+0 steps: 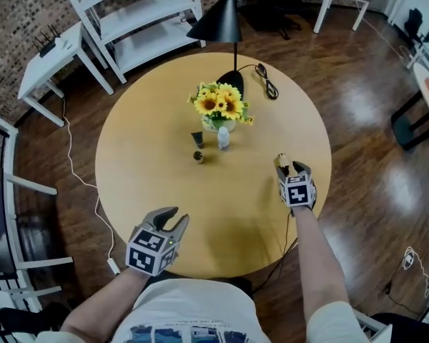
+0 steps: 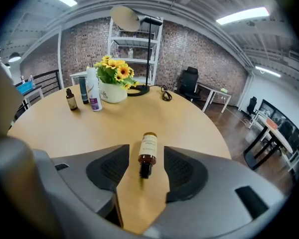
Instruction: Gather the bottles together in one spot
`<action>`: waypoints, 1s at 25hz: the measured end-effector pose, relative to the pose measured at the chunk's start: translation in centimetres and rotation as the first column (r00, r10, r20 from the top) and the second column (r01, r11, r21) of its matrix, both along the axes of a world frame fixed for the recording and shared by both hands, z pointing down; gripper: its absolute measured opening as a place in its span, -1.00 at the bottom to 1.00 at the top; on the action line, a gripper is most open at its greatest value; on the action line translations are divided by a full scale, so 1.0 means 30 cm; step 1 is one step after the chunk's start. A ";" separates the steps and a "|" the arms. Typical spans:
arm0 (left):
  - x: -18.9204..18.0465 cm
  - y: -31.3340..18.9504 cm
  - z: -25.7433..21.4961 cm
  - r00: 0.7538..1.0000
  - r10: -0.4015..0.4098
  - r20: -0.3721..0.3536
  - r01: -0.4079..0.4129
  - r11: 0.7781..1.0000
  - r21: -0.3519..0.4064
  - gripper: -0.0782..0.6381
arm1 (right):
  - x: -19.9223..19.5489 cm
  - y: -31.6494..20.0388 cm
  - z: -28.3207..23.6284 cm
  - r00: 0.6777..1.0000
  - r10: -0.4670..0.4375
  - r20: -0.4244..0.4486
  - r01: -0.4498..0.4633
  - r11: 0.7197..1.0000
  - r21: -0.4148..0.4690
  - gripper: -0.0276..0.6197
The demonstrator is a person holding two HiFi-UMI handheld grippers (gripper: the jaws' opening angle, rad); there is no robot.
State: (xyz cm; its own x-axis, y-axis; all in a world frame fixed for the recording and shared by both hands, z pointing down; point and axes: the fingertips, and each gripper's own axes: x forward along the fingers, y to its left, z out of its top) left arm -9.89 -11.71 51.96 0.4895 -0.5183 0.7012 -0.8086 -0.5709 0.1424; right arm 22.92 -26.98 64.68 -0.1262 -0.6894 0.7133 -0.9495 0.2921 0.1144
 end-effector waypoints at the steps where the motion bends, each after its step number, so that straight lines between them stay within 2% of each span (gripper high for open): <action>1: 0.004 0.002 0.004 1.000 0.000 -0.004 0.000 1.000 -0.003 -0.45 | 0.005 -0.003 0.020 1.000 0.003 0.008 -0.003 1.000 -0.024 -0.17; 4: 0.011 0.012 0.016 1.000 0.003 -0.010 -0.004 1.000 -0.011 -0.45 | -0.014 0.039 0.065 0.997 0.026 0.071 -0.020 0.996 -0.089 -0.16; 6: 0.013 0.016 0.024 1.000 0.006 -0.011 -0.006 1.000 -0.018 -0.45 | -0.050 0.071 0.063 0.994 0.018 0.107 -0.007 0.995 -0.099 -0.17; 8: 0.016 0.017 0.033 1.000 0.010 -0.010 -0.010 1.000 -0.024 -0.45 | -0.097 0.092 0.048 0.990 -0.022 0.140 0.034 0.995 -0.090 -0.17; 11: 0.023 0.015 0.042 1.000 0.017 -0.009 -0.017 0.999 -0.029 -0.45 | -0.184 0.108 0.010 0.973 -0.137 0.188 0.150 0.987 -0.059 -0.17; 14: 0.031 0.014 0.046 1.000 0.020 -0.012 -0.020 0.999 -0.033 -0.45 | -0.191 0.092 -0.039 0.962 -0.239 0.134 0.243 0.970 -0.015 -0.17; 17: 0.027 0.014 0.055 1.000 0.016 -0.015 -0.016 0.999 -0.041 -0.45 | -0.131 0.048 -0.023 0.964 -0.266 0.027 0.267 0.963 -0.033 -0.17; 19: 0.023 0.017 0.062 1.000 0.010 -0.016 -0.011 0.999 -0.044 -0.45 | -0.094 0.020 0.000 0.978 -0.207 0.030 0.208 0.976 -0.060 -0.17; 21: 0.017 0.019 0.069 1.000 0.004 -0.018 -0.005 0.999 -0.046 -0.45 | -0.061 0.005 0.025 0.995 -0.084 0.062 0.088 0.993 -0.079 -0.16; 23: 0.014 0.022 0.070 1.000 0.001 -0.019 -0.001 0.999 -0.047 -0.45 | -0.047 0.018 0.055 0.995 0.039 0.089 -0.030 0.994 -0.103 -0.16; 25: 0.008 0.026 0.068 1.000 -0.003 -0.019 0.002 0.999 -0.048 -0.45 | -0.051 0.045 0.087 0.991 0.103 0.081 -0.093 0.988 -0.121 -0.17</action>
State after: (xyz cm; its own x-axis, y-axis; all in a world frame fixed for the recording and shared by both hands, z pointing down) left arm -9.66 -10.93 54.01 0.5019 -0.4857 0.7157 -0.8070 -0.5607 0.1854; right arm 21.40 -25.64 67.30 -0.1271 -0.6144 0.7787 -0.9790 0.2041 0.0012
